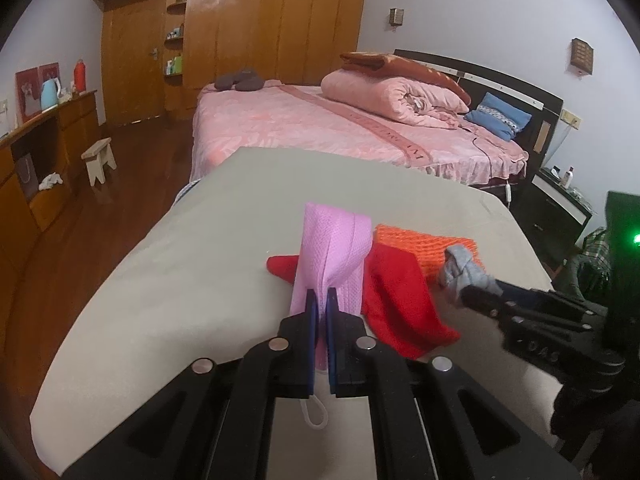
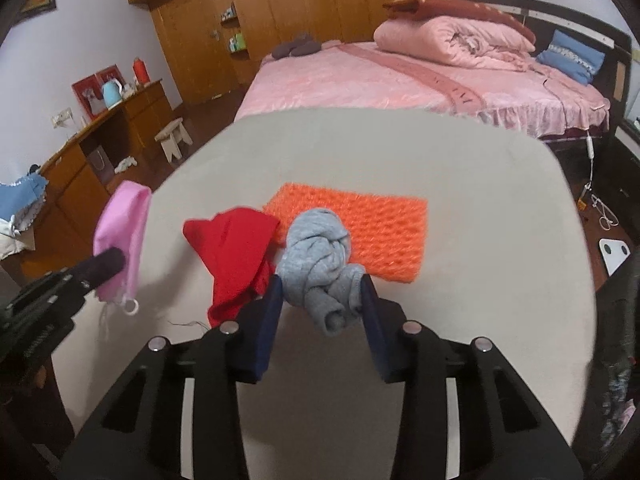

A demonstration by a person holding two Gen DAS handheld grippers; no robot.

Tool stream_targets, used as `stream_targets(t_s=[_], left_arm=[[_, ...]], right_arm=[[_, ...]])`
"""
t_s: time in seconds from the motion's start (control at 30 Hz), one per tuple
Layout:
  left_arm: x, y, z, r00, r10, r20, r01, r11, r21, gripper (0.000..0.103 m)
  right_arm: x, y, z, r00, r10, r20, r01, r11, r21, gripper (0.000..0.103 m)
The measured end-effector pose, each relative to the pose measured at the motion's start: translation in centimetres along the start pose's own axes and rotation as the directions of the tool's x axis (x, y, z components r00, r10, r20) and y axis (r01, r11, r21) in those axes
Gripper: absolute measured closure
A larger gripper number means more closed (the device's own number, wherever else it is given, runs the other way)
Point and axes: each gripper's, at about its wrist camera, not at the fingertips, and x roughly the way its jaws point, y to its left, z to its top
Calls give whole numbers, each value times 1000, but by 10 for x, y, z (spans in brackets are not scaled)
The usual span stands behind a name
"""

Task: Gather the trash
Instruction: 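Grasp the grey sock with the right gripper while the left holds the pink cloth, then drop the pink cloth and grey sock into the bin with both grippers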

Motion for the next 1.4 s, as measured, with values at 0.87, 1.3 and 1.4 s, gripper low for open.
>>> stream_targets(t_s=[0.87,1.3,1.4], left_arm=[[-45,-87,39,992,-101,79,95,992,81,99],[-72,-158,50,969,-221,107,201,964,174,98],[-76,-177,49,961,-256,103,232,951,202,98]], right_arm=[[-121,-39,15,977,-34,212,27,999,36,65],[-185,-76,8,949,-98,301,78,994,78,65],[-203,-89,4,938,-127,323,100,990,98,65]])
